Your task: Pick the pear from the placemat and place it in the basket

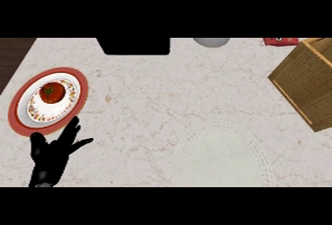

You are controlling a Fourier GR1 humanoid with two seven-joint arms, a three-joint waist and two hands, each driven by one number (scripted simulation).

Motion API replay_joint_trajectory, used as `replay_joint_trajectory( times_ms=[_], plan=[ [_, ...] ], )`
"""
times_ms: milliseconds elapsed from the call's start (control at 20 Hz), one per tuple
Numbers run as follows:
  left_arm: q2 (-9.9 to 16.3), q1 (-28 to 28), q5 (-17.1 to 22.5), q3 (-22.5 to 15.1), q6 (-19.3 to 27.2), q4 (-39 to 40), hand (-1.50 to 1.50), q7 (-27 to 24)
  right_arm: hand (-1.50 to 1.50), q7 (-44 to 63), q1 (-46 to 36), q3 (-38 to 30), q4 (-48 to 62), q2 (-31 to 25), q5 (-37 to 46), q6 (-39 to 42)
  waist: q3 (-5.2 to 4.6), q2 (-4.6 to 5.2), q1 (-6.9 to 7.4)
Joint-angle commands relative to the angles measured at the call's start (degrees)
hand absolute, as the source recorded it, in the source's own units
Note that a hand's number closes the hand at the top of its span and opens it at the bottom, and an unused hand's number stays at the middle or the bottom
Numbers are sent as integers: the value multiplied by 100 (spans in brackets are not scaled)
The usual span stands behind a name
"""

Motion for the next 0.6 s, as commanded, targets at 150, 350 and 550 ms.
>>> replay_joint_trajectory(
  times_ms=[150,350,550],
  plan=[
    [-95,172,-154,-225,-115,341,0,195,150,-967,-644,581,1403,4,827,158,-41,86,161],
    [-10,-220,-101,-92,-173,399,0,552,150,-1065,-884,1002,1743,365,1107,6,-42,71,96],
    [-258,123,-392,-297,-28,513,0,113,150,-1103,-1280,1188,2352,623,1116,22,-43,70,122]
  ],
)
